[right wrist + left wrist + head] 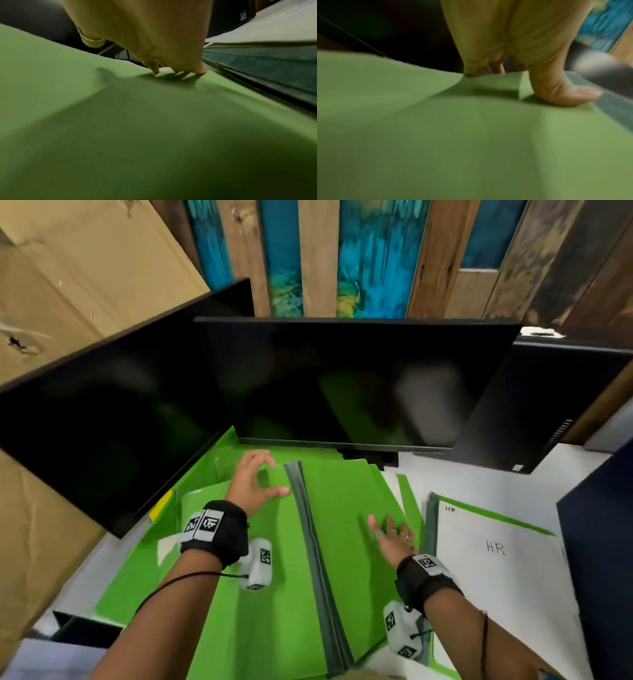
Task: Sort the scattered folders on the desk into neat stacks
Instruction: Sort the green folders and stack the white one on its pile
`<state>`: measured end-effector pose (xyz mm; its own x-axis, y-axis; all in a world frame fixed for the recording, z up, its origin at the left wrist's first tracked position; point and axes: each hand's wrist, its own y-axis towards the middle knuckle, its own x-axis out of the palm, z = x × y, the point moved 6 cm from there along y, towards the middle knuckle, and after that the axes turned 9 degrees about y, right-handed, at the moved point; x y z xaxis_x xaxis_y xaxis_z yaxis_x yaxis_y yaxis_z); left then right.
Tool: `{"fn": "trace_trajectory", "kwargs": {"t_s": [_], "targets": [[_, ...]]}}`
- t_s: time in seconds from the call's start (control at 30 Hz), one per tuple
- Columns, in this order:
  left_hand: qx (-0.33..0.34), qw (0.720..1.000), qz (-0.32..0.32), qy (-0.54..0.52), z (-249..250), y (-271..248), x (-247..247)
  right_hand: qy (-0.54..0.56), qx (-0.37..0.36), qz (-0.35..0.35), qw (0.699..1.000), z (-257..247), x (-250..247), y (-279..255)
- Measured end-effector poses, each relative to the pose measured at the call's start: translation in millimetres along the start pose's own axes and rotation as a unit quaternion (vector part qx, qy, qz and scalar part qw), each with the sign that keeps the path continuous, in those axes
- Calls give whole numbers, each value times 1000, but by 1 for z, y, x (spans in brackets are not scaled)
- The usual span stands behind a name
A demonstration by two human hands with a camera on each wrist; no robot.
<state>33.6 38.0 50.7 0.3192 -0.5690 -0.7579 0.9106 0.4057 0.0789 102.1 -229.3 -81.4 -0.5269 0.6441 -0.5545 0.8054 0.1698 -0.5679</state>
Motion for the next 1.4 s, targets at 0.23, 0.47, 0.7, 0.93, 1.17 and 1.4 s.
{"fn": "trace_trajectory", "kwargs": {"t_s": [0.23,0.47,0.7,0.93,1.17,1.4], "targets": [[145,974,59,-165,110,16,-27,373,-212,-110,897,-100,-16,-62],[96,989,-114,0,161,3,20,409,-308,-130,849,-135,-34,-93],[148,954,-234,-118,192,-15,21,352,-384,-37,853,-129,-59,-95],[301,933,-103,-167,222,-6,-18,418,-284,193,841,-74,-113,-65],[202,968,-5,-147,199,23,28,409,-143,225,873,11,-154,-49],[103,958,-264,29,163,8,160,183,114,318,923,126,-155,-27]]}}
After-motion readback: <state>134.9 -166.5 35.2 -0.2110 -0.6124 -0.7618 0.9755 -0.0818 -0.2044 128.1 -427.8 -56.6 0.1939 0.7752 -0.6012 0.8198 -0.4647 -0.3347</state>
